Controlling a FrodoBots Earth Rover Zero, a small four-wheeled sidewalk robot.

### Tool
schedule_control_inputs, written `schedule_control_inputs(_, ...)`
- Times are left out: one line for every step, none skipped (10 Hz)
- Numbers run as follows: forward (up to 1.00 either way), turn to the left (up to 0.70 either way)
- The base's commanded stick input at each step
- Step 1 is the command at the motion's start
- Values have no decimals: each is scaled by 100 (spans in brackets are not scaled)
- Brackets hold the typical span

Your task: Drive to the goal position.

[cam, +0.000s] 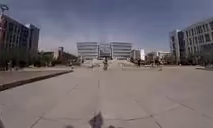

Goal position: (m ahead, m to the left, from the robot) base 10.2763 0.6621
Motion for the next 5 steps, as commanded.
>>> schedule_control_inputs(100,0)
schedule_control_inputs(100,0)
schedule_control_inputs(100,0)
schedule_control_inputs(100,0)
schedule_control_inputs(100,0)
